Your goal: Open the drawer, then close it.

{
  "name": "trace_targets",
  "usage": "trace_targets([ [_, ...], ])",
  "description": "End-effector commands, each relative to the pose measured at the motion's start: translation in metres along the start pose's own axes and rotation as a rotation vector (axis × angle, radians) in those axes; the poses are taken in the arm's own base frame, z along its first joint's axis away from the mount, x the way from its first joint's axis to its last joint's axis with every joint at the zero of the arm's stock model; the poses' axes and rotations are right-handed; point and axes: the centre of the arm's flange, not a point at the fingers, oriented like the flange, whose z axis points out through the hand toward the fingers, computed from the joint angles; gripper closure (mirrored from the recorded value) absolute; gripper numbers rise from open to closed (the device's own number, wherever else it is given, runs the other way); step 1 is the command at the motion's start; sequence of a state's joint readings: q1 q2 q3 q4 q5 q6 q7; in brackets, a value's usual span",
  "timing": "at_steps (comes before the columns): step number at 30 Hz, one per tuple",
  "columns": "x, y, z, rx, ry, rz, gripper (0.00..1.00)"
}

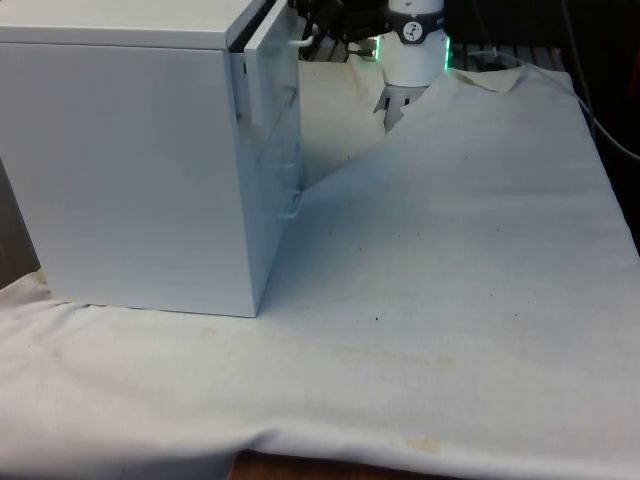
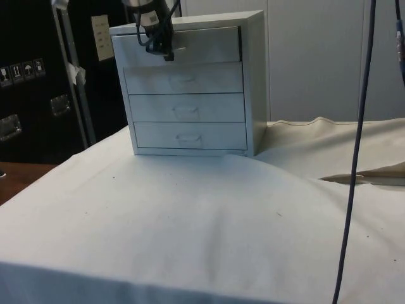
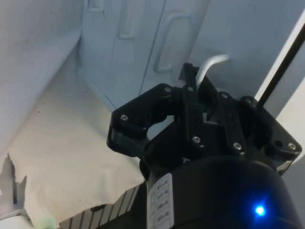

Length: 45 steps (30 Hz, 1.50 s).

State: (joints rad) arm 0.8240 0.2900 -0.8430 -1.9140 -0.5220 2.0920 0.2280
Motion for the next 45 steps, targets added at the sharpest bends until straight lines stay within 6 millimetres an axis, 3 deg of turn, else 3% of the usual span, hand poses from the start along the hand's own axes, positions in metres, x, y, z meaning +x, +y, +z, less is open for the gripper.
trace_targets([
  [1, 0.0, -0.001, -0.001, -0.004, -0.001, -0.001, 1.0],
  [20, 0.002, -0.033, -0.027, -0.071, -0.005, 0.003, 1.0],
  [45, 0.001, -0.101, -0.045, -0.102, -0.007, 0.034, 1.0],
])
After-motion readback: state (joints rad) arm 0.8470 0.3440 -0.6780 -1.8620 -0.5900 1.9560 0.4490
